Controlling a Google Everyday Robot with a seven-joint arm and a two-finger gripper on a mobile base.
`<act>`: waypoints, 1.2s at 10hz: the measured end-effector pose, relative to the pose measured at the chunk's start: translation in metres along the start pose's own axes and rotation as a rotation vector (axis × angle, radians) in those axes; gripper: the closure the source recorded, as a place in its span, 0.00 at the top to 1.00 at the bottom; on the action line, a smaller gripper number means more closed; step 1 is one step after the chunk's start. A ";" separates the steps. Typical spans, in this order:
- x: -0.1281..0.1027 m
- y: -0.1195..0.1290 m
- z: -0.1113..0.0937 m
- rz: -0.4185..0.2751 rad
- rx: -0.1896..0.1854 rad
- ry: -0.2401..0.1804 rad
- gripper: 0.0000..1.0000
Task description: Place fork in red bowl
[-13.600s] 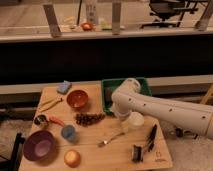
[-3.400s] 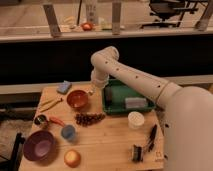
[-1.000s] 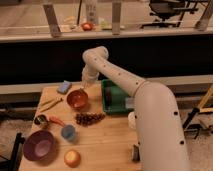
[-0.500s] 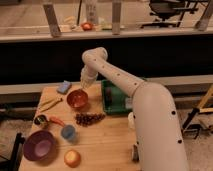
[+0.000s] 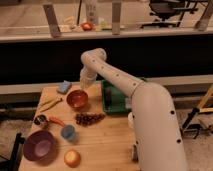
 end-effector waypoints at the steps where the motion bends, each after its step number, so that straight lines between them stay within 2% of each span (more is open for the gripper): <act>1: -0.004 0.001 0.002 -0.009 -0.013 0.001 0.05; 7: -0.028 0.003 0.026 -0.072 -0.066 -0.031 0.06; 9: -0.034 0.001 0.033 -0.085 -0.079 -0.038 0.22; 12: -0.039 0.000 0.041 -0.093 -0.097 -0.050 0.55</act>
